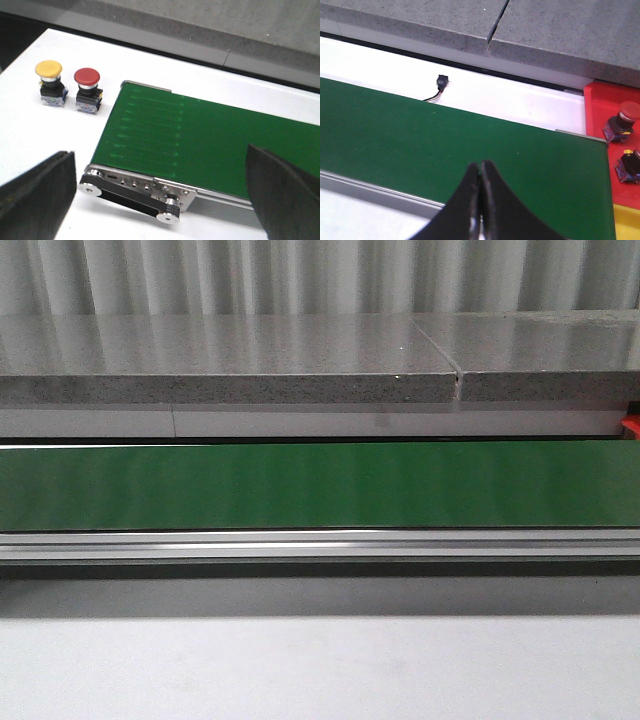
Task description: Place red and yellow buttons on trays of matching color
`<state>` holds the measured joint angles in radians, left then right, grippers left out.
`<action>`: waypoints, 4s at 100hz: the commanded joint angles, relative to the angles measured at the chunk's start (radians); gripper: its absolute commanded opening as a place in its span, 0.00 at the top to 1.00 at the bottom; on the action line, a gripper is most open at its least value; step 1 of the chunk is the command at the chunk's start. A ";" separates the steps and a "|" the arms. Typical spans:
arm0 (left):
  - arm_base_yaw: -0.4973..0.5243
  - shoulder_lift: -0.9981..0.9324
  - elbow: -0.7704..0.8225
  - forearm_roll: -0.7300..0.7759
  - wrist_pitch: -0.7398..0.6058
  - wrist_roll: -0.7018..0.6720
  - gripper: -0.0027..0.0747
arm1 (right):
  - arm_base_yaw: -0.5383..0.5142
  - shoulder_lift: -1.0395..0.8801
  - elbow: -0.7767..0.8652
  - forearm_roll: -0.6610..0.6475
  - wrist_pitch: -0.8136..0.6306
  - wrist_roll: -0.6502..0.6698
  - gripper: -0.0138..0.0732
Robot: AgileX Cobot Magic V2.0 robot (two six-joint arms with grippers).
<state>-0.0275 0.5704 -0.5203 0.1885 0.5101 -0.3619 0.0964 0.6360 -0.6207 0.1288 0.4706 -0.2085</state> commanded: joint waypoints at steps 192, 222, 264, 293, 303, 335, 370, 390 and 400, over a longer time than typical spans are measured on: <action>0.295 1.292 -0.823 -0.103 0.005 -0.103 0.16 | 0.000 -0.006 -0.024 0.005 -0.068 -0.009 0.92; 0.295 1.293 -0.823 -0.106 0.040 -0.092 0.65 | 0.000 -0.006 -0.024 0.005 -0.067 -0.009 0.92; 0.286 1.237 -0.962 -0.109 0.290 0.070 0.99 | 0.000 -0.006 -0.024 0.005 -0.067 -0.009 0.92; 0.286 1.044 -0.984 -0.214 0.374 0.263 0.99 | 0.000 -0.006 -0.024 0.005 -0.067 -0.009 0.92; 0.286 0.992 -0.978 -0.315 0.401 0.362 0.99 | 0.000 -0.006 -0.024 0.005 -0.067 -0.009 0.92; 0.242 0.949 -0.879 -0.405 0.433 0.455 0.99 | 0.000 -0.006 -0.024 0.005 -0.068 -0.009 0.92; 0.147 0.949 -0.716 -0.325 0.306 0.457 0.99 | 0.000 -0.006 -0.024 0.005 -0.067 -0.009 0.92; 0.142 0.949 -0.663 -0.311 0.269 0.457 0.99 | 0.000 -0.006 -0.024 0.005 -0.067 -0.009 0.92; 0.142 0.949 -0.649 -0.311 0.260 0.457 0.99 | 0.000 -0.006 -0.024 0.005 -0.067 -0.009 0.92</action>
<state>0.1219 1.5632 -1.1544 -0.1168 0.8236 0.0913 0.0964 0.6360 -0.6207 0.1288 0.4722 -0.2101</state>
